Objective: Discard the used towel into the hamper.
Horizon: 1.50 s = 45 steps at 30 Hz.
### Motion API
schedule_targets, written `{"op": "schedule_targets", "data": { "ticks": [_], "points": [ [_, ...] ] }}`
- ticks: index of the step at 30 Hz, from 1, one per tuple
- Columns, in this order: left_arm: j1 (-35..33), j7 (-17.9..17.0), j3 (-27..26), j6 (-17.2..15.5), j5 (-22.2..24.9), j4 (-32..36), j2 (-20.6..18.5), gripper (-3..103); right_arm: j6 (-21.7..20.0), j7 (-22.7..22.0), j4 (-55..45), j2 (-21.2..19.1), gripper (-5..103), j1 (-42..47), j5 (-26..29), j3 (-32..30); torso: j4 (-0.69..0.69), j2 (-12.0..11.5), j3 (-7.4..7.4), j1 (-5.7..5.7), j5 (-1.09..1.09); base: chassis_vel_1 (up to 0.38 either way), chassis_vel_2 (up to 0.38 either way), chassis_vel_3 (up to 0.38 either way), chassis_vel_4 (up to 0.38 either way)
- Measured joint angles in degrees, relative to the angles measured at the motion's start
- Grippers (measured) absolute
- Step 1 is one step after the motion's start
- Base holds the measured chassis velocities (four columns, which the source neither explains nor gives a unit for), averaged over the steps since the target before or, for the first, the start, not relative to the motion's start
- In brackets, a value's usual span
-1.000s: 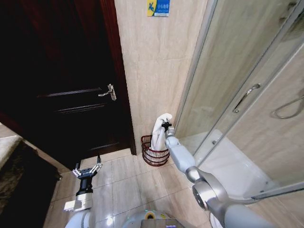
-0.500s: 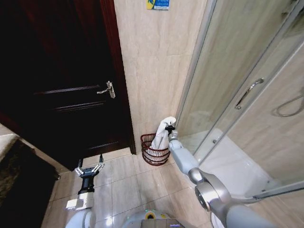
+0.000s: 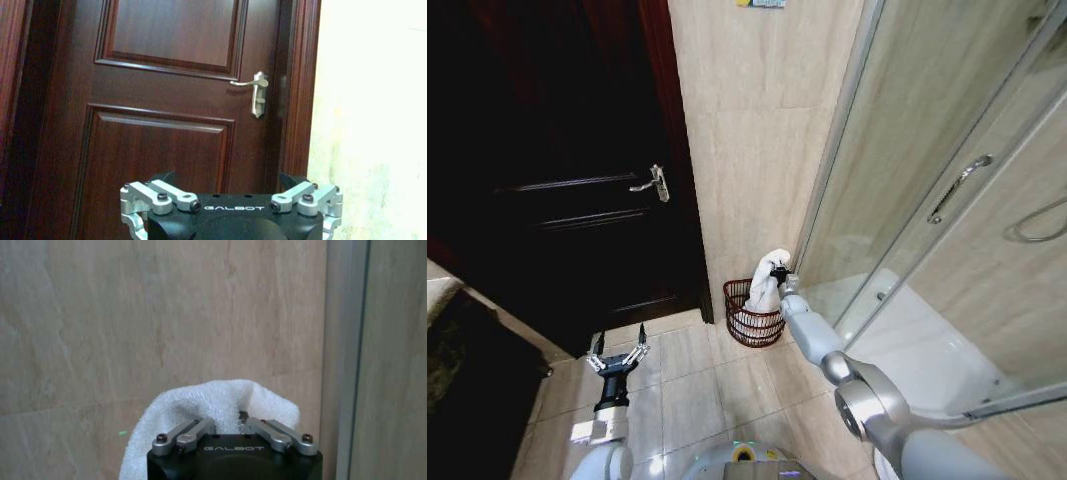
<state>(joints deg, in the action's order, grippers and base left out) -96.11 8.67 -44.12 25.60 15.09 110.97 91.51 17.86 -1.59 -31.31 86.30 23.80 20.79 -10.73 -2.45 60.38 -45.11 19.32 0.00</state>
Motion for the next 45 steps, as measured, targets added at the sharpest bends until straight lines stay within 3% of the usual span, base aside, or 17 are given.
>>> {"op": "schedule_targets", "data": {
  "ticks": [7,9,10,14,21,23,27,39,43,45],
  "points": [
    [-0.23,0.04,-0.08,0.21,0.05,0.12,0.06,100,-2.32,0.78,1.53,0.7,9,0.07,0.82,0.03,-0.01,-1.86,1.02,-0.83,0.0,0.0,0.0,0.0,0.0],
    [-0.23,0.05,-0.19,0.35,0.33,0.06,-0.06,100,-6.17,0.88,-0.62,0.3,9,1.65,0.42,0.12,0.0,-2.64,1.43,-1.2,0.01,0.0,0.0,0.0,0.0],
    [-0.23,0.05,-0.19,0.35,0.33,0.06,-0.06,100,-6.17,0.88,-0.62,0.3,9,1.65,0.42,0.12,0.0,-2.64,1.43,-1.2,0.01,0.0,0.0,0.0,0.0],
    [-0.07,0.05,-0.22,0.45,0.75,-0.48,-0.24,100,-16.06,0.49,-5.42,-0.35,9,3.34,2.43,-0.1,0.0,-4.09,2.21,-1.89,0.0,0.0,0.0,0.0,0.0],
    [0.29,0.09,-0.22,0.45,1.15,-0.88,-0.9,100,-21.88,1.01,-6.02,-0.34,9,3.01,5.01,-0.22,-0.01,-5.62,3.01,-2.61,0.0,0.0,0.0,0.0,0.0],
    [0.55,0.1,-0.22,0.31,1.4,-0.99,-1.32,100,-25.28,1.27,-6.36,-0.6,9,3.02,5.96,-0.26,0.0,-6.39,3.43,-2.96,0.0,0.0,0.0,0.0,0.0],
    [0.82,0.1,-0.19,0.13,1.49,-1.2,-1.78,100,-26.47,1.42,-4.71,-0.65,9,2.26,6.03,-0.28,0.0,-7.47,4.02,-3.44,0.0,0.0,0.0,0.0,0.0],
    [1.04,0.47,0.29,0.03,1.3,-1.71,-2.14,100,-24.62,2.58,0.27,-0.16,9,-0.11,0.03,-0.15,0.0,-10.56,5.71,-4.85,0.0,0.0,0.0,0.0,0.0],
    [0.88,0.52,0.26,0.03,1.28,-1.34,-2.14,100,-26.42,2.56,0.02,-0.22,6,-0.5,-1.76,-0.13,0.0,-11.64,6.28,-5.35,0.0,0.0,0.0,0.0,0.0],
    [0.75,0.5,0.22,0.03,1.29,-1.12,-2.03,100,-27.01,3.23,-0.04,-0.35,14,-0.6,-3.45,-0.1,0.0,-12.3,6.65,-5.65,0.0,0.0,0.0,0.0,0.0]
  ]
}}
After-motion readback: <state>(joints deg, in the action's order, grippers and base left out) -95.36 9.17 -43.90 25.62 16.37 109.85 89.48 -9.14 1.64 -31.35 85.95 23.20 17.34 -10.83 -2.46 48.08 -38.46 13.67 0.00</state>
